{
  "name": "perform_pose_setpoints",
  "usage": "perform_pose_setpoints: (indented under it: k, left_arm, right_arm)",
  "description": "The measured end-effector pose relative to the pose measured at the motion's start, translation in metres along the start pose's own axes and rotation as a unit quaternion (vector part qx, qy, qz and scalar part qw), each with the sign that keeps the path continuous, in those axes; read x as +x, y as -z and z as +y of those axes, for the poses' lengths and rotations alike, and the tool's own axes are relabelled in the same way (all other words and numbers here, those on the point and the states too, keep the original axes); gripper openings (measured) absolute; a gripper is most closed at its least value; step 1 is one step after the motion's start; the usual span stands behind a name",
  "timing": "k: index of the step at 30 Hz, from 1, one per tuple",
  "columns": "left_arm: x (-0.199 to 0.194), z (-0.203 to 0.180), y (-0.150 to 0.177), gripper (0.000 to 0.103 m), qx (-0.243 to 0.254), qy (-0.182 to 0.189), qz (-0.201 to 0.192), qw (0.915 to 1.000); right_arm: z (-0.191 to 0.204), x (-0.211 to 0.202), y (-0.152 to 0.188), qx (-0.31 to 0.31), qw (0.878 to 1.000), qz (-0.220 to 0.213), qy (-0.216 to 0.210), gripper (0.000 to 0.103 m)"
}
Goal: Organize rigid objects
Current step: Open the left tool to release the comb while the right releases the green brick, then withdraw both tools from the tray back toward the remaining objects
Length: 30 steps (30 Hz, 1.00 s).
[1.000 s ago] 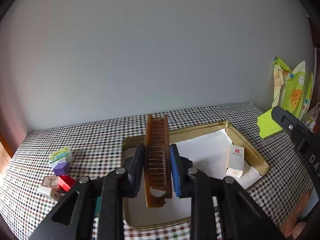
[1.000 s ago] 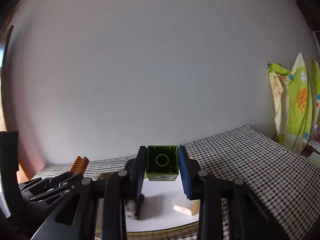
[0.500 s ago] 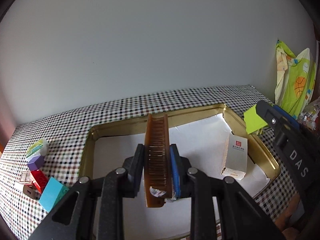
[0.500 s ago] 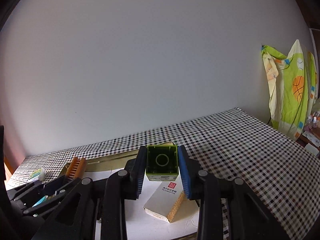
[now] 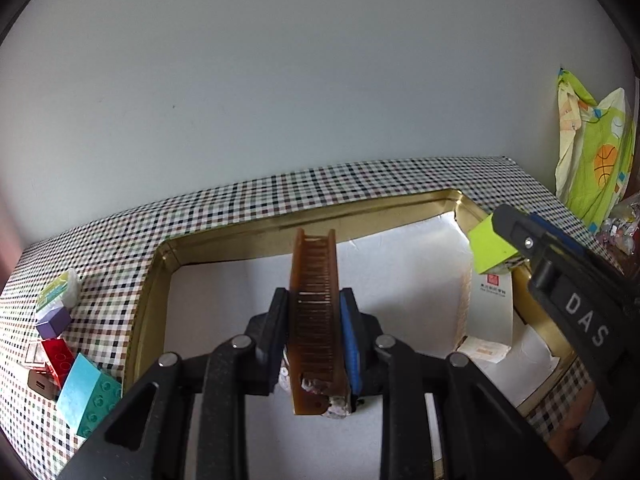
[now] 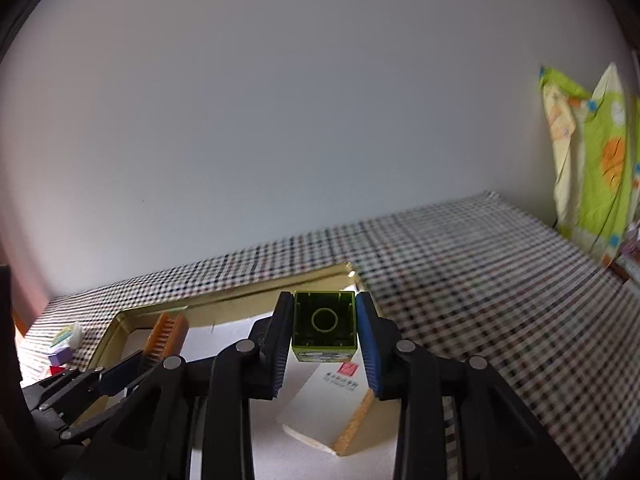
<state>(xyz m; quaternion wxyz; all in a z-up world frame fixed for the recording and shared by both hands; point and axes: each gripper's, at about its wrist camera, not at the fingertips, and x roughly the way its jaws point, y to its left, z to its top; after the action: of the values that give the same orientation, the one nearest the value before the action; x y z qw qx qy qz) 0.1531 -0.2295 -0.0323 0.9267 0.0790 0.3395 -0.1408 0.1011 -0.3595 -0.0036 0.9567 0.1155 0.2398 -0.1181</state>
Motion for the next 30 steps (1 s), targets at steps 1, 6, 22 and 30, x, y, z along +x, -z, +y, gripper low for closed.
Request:
perform_pose_setpoints:
  k: [1,6,22,30]
  left_arm:
    - [0.000,0.001,0.000,0.028,-0.005,-0.001,0.000,1.0000]
    - [-0.007,0.009,0.001,0.088,-0.025,-0.008,-0.022,0.9994]
    - [-0.030,0.029,0.011,0.102,-0.033,-0.046,-0.070,0.9960]
    - [-0.045,0.052,0.022,0.102,-0.044,-0.061,-0.083,0.9937]
  right_arm:
    - [0.000,0.001,0.000,0.000,1.000,0.003,-0.003,0.035]
    - [-0.001,-0.006,-0.002,0.009,1.000,-0.016,-0.008,0.074]
    - [-0.012,-0.031,0.000,0.033,0.994,-0.101,0.037,0.081]
    - [0.008,-0.055,0.011,-0.021,0.982,-0.178,0.056,0.081]
